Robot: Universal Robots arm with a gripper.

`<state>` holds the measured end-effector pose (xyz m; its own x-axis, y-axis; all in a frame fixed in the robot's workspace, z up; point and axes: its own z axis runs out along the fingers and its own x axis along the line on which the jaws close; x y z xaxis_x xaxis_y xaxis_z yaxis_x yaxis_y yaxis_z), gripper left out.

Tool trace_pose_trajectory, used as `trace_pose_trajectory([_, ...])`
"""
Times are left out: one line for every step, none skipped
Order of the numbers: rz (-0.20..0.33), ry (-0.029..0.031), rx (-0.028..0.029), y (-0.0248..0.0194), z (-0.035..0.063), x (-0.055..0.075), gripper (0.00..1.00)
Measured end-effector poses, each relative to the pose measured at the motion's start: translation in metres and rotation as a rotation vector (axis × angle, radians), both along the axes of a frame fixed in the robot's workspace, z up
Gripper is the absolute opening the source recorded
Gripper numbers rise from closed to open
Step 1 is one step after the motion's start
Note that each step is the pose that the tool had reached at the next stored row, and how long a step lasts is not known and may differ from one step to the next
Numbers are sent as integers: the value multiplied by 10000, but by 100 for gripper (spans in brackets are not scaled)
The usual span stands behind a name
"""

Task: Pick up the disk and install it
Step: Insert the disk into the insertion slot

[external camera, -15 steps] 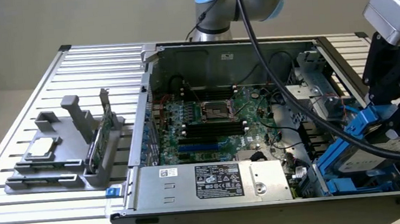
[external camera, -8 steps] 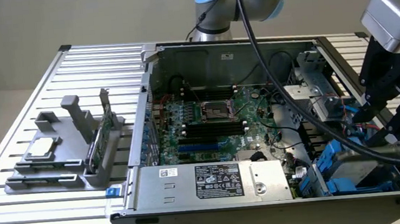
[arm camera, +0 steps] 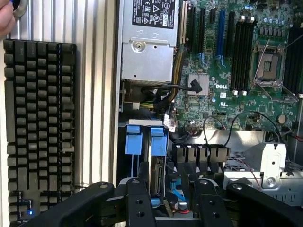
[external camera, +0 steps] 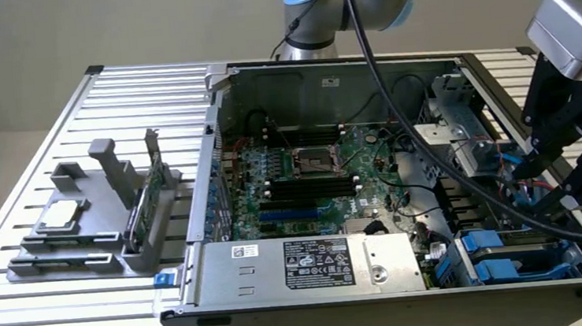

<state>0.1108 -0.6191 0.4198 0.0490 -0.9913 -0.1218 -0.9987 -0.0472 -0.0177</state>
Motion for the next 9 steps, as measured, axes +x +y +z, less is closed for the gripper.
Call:
trace_pose_trajectory([8,0,-1,0,1,21,41])
trace_pose_trajectory([14,0,-2,1,1,41,41])
trace_pose_trajectory([20,0,-3,0,1,59,41])
trace_pose_trajectory([26,0,-2,1,-2,71,41])
trace_pose_trajectory([30,0,-1,1,-9,78,41])
trace_pose_trajectory([35,0,-3,1,-18,84,41])
trace_pose_trajectory([41,0,-4,1,-29,90,41])
trace_pose_trajectory([47,0,-3,1,-42,95,38])
trace_pose_trajectory([53,0,-4,2,-55,99,32])
